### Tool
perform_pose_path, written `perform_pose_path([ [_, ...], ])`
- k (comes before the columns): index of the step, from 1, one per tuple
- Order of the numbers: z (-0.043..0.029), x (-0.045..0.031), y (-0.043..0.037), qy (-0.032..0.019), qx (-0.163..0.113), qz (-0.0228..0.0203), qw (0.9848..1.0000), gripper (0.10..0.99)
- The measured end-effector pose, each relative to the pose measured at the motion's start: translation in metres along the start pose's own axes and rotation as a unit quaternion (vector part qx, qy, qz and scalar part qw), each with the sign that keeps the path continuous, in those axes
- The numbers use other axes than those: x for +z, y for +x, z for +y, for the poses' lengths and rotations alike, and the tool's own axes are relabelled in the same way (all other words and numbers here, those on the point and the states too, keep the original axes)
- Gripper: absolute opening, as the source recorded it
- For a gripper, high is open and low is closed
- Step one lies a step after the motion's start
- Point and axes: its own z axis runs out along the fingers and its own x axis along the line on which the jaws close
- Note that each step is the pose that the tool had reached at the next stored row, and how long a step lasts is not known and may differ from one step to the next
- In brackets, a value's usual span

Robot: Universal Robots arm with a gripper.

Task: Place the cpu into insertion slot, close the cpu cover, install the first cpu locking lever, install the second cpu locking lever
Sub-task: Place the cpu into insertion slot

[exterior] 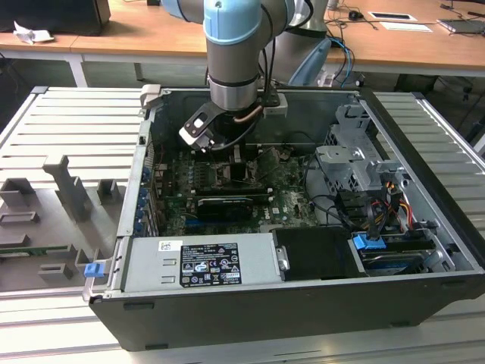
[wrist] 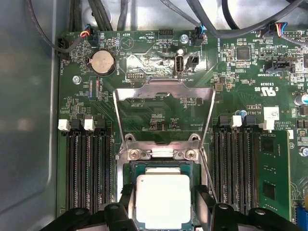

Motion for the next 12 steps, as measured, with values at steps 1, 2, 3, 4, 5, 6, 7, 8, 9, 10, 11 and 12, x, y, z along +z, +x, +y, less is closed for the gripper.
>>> perform_pose_path([
  [1, 0.0, -0.0009, 0.0, 0.0, 0.0, 0.0, 1.0, 0.616],
  [2, 0.0002, -0.0023, 0.0, 0.0, 0.0, 0.0, 1.0, 0.616],
  [3, 0.0003, -0.0039, 0.0, 0.0, 0.0, 0.0, 1.0, 0.616],
  [4, 0.0004, -0.0057, 0.0001, 0.0, 0.0, -0.0001, 1.0, 0.616],
  [5, 0.0007, -0.0092, 0.0002, 0.0001, 0.0, 0.0, 1.0, 0.616],
  [6, 0.0008, -0.011, 0.0002, 0.0001, 0.0, 0.0, 1.0, 0.616],
  [7, 0.0011, -0.012, 0.0002, 0.0005, 0.0, 0.0, 1.0, 0.616],
  [8, 0.0021, -0.0124, 0.0003, 0.0019, 0.0, 0.0001, 1.0, 0.6],
  [9, 0.0031, -0.0126, 0.0003, 0.0036, 0.0, 0.0, 1.0, 0.533],
  [10, 0.005, -0.0129, 0.0002, 0.0072, 0.0, -0.0002, 1.0, 0.467],
  [11, 0.0062, -0.0132, 0.0002, 0.01, 0.0, -0.0002, 1.0, 0.467],
  [12, 0.0063, -0.0132, 0.0003, 0.0103, 0.0, -0.0001, 0.9999, 0.349],
])
